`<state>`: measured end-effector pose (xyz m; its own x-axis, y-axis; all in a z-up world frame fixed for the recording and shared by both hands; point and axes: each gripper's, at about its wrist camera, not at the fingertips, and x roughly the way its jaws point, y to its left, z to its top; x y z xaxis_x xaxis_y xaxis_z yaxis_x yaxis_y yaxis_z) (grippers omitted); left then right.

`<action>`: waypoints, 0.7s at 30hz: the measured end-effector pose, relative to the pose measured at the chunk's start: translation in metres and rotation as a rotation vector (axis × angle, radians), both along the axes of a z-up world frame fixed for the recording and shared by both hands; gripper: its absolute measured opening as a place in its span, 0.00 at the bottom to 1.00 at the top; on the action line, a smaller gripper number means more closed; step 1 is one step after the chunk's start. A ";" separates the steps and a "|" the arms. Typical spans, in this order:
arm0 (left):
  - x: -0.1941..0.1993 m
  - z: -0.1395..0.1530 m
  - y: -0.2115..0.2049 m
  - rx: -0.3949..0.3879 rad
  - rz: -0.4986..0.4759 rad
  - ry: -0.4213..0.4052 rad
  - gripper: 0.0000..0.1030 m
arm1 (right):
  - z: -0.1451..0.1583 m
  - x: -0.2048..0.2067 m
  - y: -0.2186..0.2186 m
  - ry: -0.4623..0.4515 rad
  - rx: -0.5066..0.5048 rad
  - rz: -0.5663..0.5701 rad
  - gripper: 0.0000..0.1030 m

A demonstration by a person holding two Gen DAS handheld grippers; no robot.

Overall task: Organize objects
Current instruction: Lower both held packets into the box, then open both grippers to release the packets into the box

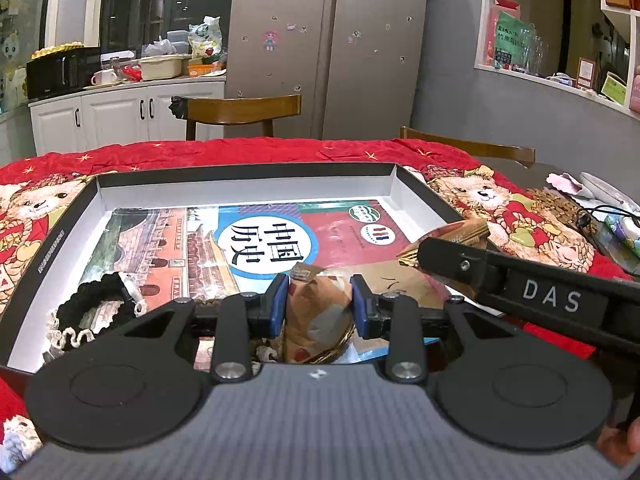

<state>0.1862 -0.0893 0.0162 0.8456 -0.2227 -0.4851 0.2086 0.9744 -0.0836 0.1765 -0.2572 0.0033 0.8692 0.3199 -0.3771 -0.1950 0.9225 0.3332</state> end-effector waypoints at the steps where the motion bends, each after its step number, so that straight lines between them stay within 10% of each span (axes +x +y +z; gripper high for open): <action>1: 0.000 0.000 0.000 0.002 -0.001 0.000 0.37 | 0.000 0.000 0.000 0.001 -0.001 0.000 0.38; 21: 0.000 -0.001 -0.003 0.019 -0.022 0.001 0.46 | 0.002 -0.001 -0.002 -0.001 0.016 0.016 0.40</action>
